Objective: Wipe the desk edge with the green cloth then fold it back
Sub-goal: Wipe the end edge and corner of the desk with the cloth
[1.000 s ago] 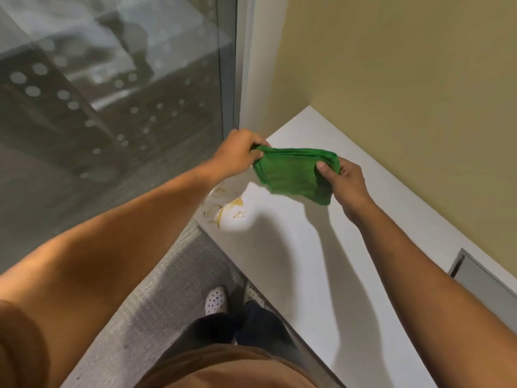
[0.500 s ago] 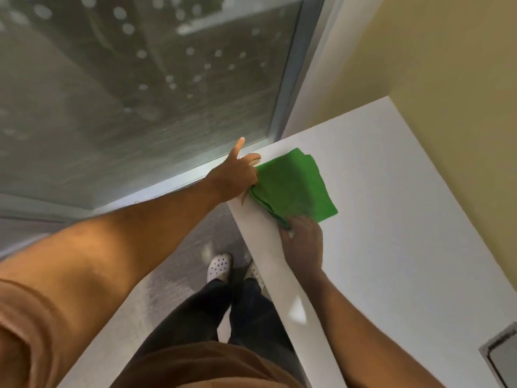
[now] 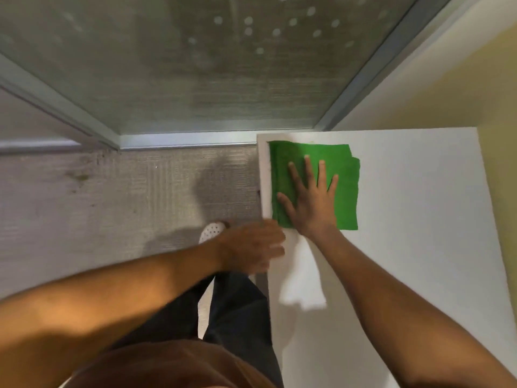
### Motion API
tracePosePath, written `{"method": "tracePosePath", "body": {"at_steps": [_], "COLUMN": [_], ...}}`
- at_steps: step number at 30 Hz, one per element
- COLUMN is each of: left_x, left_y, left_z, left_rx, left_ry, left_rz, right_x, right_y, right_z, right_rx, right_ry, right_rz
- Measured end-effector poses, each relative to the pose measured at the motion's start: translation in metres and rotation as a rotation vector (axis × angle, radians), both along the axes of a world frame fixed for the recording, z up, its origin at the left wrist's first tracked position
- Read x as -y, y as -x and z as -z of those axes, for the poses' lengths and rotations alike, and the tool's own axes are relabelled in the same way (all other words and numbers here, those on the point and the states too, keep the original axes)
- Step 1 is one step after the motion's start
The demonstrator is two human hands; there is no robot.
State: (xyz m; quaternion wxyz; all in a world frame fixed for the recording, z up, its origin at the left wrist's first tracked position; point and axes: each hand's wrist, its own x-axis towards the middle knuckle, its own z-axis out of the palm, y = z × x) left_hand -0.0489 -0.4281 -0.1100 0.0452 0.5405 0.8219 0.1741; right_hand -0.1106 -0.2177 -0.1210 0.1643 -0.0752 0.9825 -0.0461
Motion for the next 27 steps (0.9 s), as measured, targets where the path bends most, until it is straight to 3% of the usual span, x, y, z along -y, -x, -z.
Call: {"method": "tracePosePath", "body": {"at_steps": [3,8,17,27], "left_x": [-0.02,-0.043,-0.045,-0.044], "left_y": [-0.037,-0.031,-0.04,-0.056], "left_z": [0.021,0.045,0.072,0.072], "left_rx": [0.06,0.134,-0.02,-0.132], "left_ry": [0.066,0.034,-0.001,0.106], "left_rz": [0.08,0.006,-0.031,-0.087], "right_x": [0.002,0.012,-0.047,0.006], "right_y": [0.03,0.061,0.013,0.052], "right_z": [0.009,0.014,0.017,0.022], "right_rx": [-0.056,-0.137,-0.1,-0.148], "right_ry": [-0.007,0.032,0.021,0.013], "right_rz": [-0.046,-0.038,-0.271,0.045]}}
